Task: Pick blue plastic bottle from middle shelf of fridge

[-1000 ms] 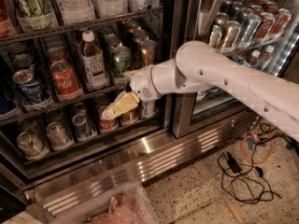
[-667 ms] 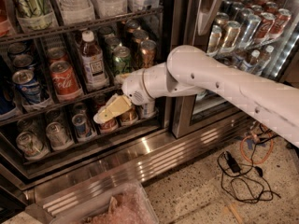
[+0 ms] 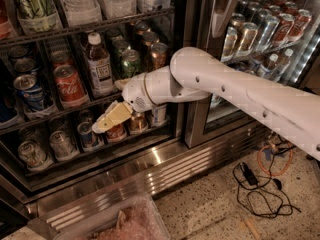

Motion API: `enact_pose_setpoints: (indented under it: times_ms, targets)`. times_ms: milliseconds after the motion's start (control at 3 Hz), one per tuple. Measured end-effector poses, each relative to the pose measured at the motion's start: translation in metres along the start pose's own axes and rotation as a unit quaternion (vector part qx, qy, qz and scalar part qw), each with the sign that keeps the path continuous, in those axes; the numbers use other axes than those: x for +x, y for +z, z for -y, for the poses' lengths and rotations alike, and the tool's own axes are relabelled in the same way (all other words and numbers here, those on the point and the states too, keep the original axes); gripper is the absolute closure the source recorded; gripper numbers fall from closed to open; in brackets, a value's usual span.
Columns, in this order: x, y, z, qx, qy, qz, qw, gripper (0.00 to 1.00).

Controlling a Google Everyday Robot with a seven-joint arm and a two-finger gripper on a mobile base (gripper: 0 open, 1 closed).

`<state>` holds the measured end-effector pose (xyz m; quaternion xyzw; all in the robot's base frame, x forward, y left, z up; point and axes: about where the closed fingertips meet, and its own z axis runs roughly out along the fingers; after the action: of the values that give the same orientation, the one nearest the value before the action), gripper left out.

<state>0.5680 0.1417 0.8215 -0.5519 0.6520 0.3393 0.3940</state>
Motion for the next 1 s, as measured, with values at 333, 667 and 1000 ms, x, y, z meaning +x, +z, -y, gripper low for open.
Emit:
enact_pose_setpoints:
  times_ms: [333, 667, 1000]
  targets:
    - [0.001, 0.005, 0.002, 0.013, 0.006, -0.004, 0.9999, 0.00]
    - [-0.007, 0.013, -0.002, 0.026, 0.003, -0.013, 0.9996, 0.00]
    - [-0.013, 0.016, -0.005, 0.031, 0.010, -0.019, 0.9993, 0.00]
